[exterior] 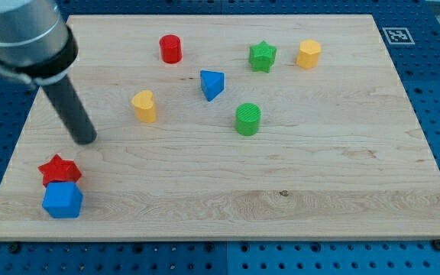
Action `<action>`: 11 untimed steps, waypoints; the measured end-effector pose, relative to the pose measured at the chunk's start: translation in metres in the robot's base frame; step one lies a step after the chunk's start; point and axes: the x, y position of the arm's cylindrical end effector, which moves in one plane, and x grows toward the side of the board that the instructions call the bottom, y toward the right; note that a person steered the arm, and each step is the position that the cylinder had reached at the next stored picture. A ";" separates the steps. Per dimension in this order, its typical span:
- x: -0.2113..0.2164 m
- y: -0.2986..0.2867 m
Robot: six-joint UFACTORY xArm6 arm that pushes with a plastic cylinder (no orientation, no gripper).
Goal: Slide the yellow heart closer to the blue triangle
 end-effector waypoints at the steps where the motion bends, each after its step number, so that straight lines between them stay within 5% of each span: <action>1: -0.019 0.002; 7: -0.034 0.113; 11: -0.148 0.118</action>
